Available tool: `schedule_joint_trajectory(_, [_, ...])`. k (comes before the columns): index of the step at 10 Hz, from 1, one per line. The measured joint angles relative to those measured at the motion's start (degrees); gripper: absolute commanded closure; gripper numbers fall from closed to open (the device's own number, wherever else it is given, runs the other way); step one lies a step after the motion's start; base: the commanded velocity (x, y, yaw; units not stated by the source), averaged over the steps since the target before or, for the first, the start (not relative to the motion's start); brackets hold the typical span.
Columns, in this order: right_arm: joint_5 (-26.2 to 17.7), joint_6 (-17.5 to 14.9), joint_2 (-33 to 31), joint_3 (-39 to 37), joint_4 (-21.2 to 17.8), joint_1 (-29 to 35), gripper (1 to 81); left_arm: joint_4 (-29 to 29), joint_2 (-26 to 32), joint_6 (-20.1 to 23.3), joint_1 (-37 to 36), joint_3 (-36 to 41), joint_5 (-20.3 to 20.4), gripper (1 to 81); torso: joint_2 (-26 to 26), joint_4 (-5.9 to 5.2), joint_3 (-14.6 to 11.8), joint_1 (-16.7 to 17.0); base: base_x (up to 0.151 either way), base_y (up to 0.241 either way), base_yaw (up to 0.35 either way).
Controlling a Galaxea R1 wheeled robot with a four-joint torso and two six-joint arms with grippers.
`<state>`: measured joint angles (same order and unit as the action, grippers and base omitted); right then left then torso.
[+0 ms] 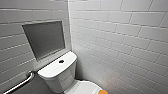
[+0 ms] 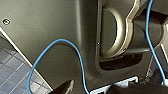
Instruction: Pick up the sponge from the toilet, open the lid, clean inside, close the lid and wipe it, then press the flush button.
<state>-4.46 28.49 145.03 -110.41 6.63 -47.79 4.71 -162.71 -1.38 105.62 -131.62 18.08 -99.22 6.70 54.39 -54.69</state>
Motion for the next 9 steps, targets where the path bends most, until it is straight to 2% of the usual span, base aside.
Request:
schedule_joint_trajectory(3, [-0.1, 0.0, 5.9, -5.5, 0.0, 0.0, 1.0, 0.0, 0.0, 0.0, 0.0, 0.0, 0.0, 1.0, 0.0, 0.00, 0.0, 0.0, 0.000, 0.000, 0.000])
schedule_joint_trajectory(6, [-0.1, 0.0, 6.5, -6.0, 0.0, 0.4, 1.0, 0.0, 0.0, 0.0, 0.1, 0.0, 0.2, 1.0, -0.7, 0.00, 0.0, -0.4, 0.000, 0.000, 0.000])
schedule_joint_trajectory(9, [-0.3, 0.0, 6.6, -6.0, -0.3, 0.5, 1.0, 0.0, 0.0, 0.0, 0.5, 0.0, 0.2, 1.0, -4.5, 0.00, 0.0, -2.3, 0.000, 0.000, 0.000])
